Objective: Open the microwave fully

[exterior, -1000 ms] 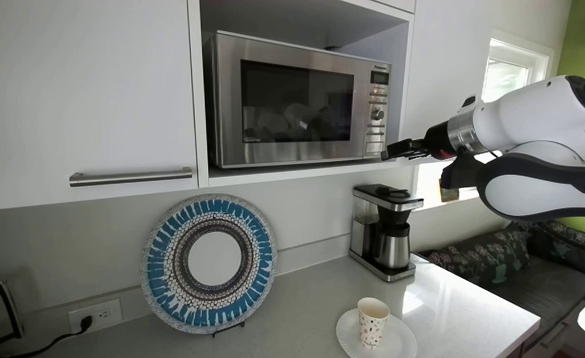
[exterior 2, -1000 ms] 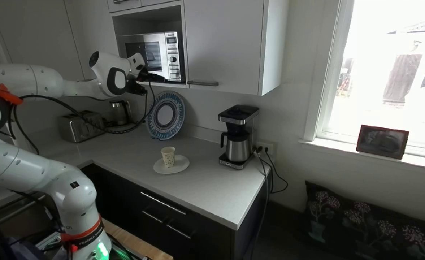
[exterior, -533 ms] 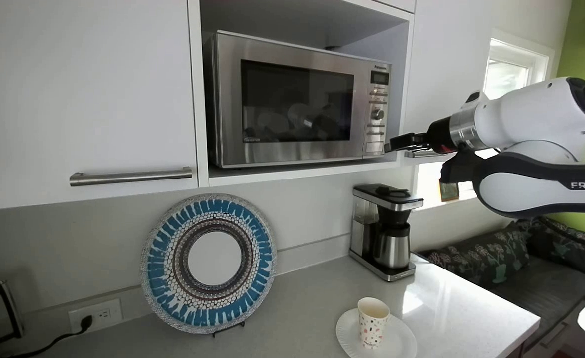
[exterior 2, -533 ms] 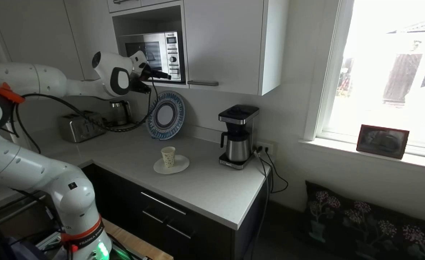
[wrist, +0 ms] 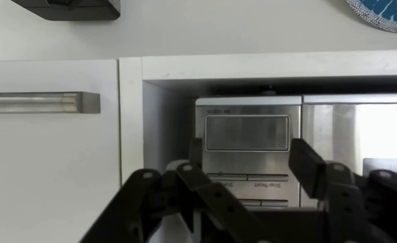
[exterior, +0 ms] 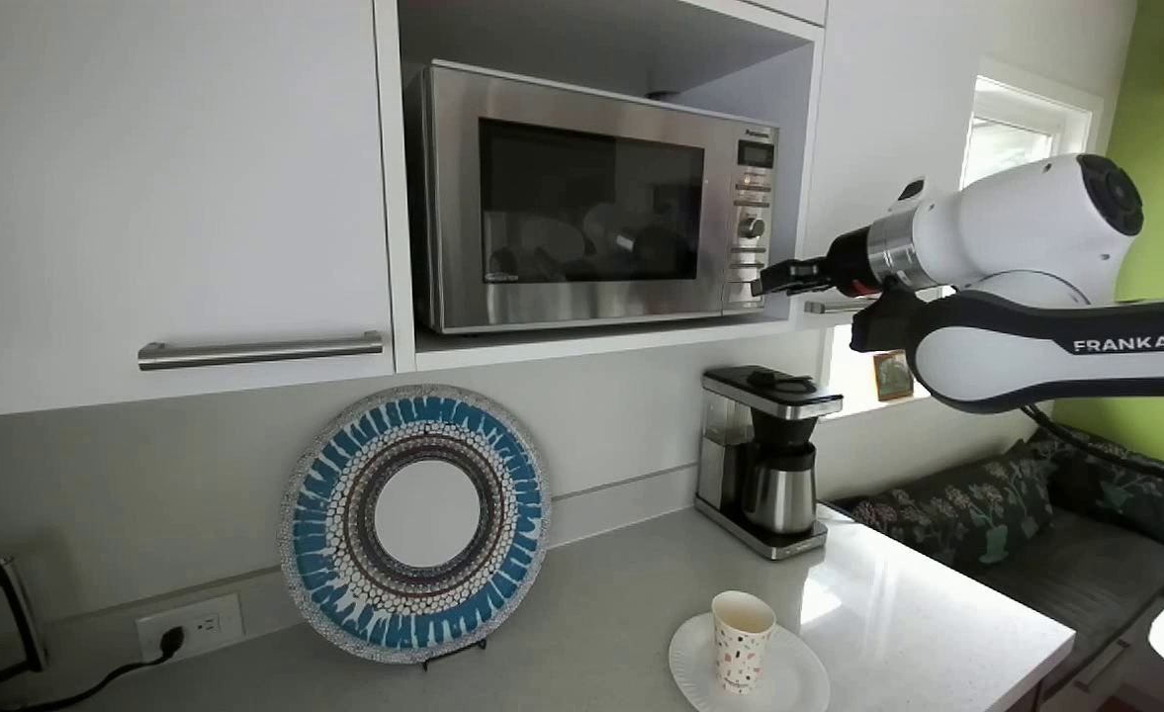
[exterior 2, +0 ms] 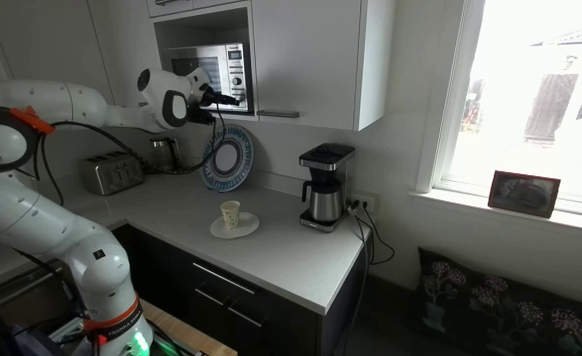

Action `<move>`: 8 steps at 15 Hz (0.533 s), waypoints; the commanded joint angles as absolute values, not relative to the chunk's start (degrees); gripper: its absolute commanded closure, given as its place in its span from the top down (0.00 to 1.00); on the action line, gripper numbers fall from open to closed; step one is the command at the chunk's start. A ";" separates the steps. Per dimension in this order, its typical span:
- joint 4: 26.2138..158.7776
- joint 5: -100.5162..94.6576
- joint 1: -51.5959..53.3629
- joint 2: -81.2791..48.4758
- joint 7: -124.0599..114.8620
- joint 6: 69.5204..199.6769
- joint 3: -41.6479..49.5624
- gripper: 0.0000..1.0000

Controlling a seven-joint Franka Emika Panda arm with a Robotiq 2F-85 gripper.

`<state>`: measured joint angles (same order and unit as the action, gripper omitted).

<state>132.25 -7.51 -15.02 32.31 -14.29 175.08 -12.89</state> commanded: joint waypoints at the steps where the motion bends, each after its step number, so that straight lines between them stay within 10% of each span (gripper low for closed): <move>1: 130.13 -7.39 -14.45 29.36 -13.74 175.28 -12.51 0.35; 8: 128.49 -7.27 -13.00 26.61 -12.71 175.14 -11.60 0.00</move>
<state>129.65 -7.51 -14.54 28.21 -14.12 175.08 -12.67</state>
